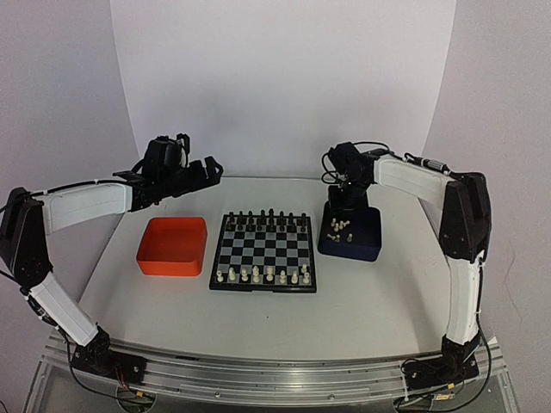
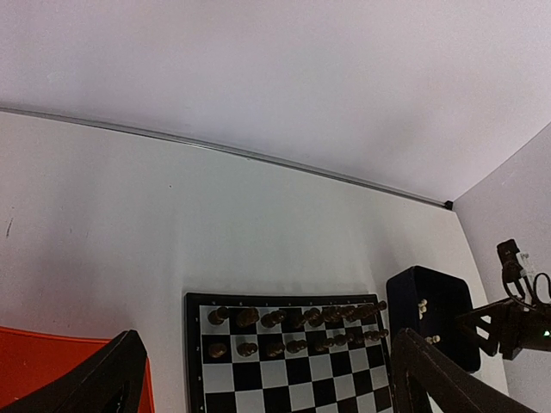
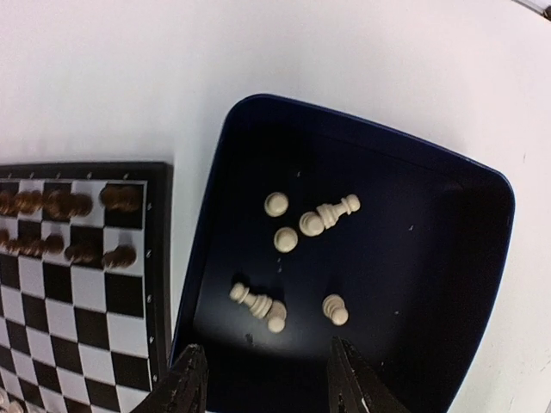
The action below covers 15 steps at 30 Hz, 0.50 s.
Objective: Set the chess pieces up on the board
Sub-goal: Pick up the chess piece from the storage box.
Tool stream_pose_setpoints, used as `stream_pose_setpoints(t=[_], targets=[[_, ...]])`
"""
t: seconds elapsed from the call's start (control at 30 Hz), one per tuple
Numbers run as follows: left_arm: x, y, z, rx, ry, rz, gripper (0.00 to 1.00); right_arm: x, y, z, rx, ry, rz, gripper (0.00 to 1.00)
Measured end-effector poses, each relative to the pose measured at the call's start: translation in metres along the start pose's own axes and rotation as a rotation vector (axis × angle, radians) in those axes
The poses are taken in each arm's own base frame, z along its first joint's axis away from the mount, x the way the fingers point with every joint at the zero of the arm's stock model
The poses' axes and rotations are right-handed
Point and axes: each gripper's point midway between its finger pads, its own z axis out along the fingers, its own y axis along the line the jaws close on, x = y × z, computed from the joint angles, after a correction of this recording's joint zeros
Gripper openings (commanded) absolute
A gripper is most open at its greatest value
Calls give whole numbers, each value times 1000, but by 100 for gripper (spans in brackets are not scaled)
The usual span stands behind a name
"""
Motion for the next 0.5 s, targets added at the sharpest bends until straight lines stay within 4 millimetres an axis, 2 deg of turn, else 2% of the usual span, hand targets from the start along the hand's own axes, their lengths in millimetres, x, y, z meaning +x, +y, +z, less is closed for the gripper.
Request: stream_pose_setpoints(t=[0.07,0.23,0.5], targets=[[0,0,1,0,1,1,100,-5,-7,16,16,10,19,40],[3,1,5,-5,8,5,100,1,-4,50,41,51,5,36],[6,2,10,-10,19,6,100,-2,-2,69,56,53,-25,29]])
